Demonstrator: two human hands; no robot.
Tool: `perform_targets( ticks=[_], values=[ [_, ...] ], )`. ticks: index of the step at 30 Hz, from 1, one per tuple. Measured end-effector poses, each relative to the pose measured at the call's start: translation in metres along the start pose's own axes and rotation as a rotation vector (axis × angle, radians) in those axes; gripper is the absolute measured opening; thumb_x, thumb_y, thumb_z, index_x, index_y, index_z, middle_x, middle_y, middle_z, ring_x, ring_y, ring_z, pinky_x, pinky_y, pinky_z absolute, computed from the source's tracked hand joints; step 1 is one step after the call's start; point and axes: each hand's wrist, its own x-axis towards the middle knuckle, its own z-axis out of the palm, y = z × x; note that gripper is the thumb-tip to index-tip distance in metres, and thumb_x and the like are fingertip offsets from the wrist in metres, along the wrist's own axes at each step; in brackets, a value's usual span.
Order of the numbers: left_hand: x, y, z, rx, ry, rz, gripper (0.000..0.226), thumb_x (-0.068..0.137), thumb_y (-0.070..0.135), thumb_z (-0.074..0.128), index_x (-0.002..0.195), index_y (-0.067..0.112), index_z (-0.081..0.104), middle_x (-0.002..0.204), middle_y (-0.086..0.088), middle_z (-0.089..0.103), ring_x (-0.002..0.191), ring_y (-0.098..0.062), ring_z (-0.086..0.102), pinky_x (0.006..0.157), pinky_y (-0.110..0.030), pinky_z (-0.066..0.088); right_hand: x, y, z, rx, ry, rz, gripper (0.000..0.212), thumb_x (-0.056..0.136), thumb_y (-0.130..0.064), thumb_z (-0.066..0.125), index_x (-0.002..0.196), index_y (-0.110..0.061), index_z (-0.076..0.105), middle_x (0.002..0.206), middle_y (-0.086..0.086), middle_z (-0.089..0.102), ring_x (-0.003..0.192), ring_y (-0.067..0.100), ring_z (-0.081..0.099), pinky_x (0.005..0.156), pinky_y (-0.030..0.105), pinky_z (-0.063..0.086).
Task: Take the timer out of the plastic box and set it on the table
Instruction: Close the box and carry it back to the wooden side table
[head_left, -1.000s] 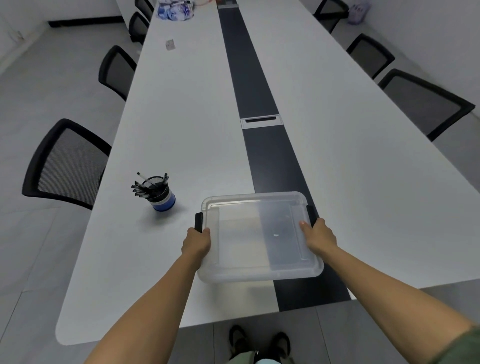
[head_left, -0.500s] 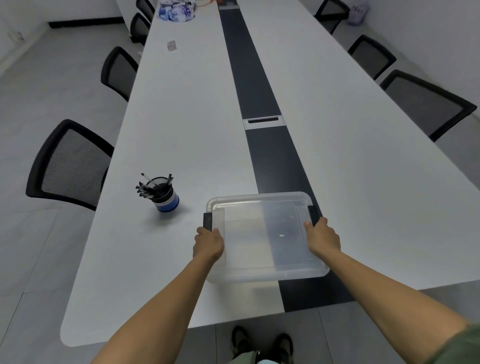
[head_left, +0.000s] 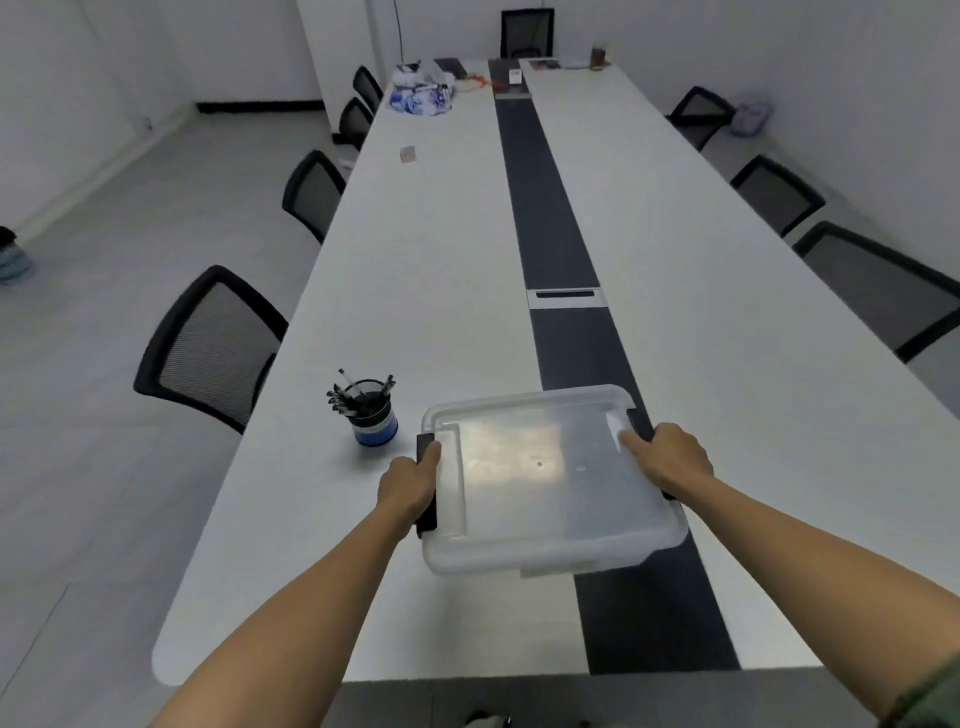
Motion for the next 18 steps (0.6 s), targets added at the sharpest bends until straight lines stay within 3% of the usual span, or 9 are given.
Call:
perform_targets(
  ticks=[4,8,11,15,18],
  values=[
    [-0.014,0.001,-0.025,-0.076,0.12,0.025,0.052,0.092,0.059,0.043,0.079,0.01,0.055,0.086,-0.006,0.057,0.076,-0.021,0.053,0.063,-0.032,0.041,0.01,-0.034,-0.012,-0.001,-0.028,-0.119,0.038,0.093,-0.052,0.051,0.093,-0.014,0.052,0.088,0.005,0.059,0.065,0.017,0.054,0.059,0.029,0.043],
    [-0.03,-0.013,-0.044,-0.124,0.257,-0.025,0.059,0.092,0.063,0.036,0.088,0.007,0.055,0.088,-0.007,0.058,0.078,-0.025,0.054,0.063,-0.031,0.041,0.017,-0.067,-0.009,-0.003,-0.103,-0.242,0.046,0.092,-0.053,0.05,0.103,-0.009,0.055,0.088,0.004,0.06,0.074,0.024,0.06,0.072,0.039,0.056],
    [-0.05,-0.032,-0.055,-0.167,0.373,-0.094,0.057,0.095,0.06,0.03,0.082,0.009,0.054,0.085,-0.008,0.059,0.075,-0.025,0.054,0.062,-0.031,0.041,0.016,-0.09,0.003,-0.046,-0.149,-0.352,0.046,0.093,-0.051,0.048,0.106,-0.007,0.054,0.094,0.008,0.061,0.073,0.025,0.057,0.069,0.037,0.053],
    [-0.098,-0.074,-0.066,-0.278,0.541,-0.217,0.058,0.096,0.057,0.03,0.086,0.007,0.057,0.087,-0.01,0.062,0.074,-0.024,0.055,0.063,-0.032,0.042,-0.001,-0.128,0.027,-0.079,-0.279,-0.549,0.043,0.091,-0.052,0.048,0.099,-0.01,0.054,0.082,0.005,0.058,0.071,0.025,0.057,0.061,0.034,0.047],
    [-0.141,-0.111,-0.07,-0.345,0.667,-0.306,0.057,0.097,0.056,0.03,0.083,0.008,0.057,0.082,-0.009,0.061,0.069,-0.023,0.053,0.057,-0.029,0.04,-0.027,-0.151,0.053,-0.106,-0.36,-0.676,0.049,0.088,-0.056,0.049,0.102,-0.01,0.055,0.092,0.01,0.062,0.081,0.031,0.06,0.07,0.038,0.049]
  ],
)
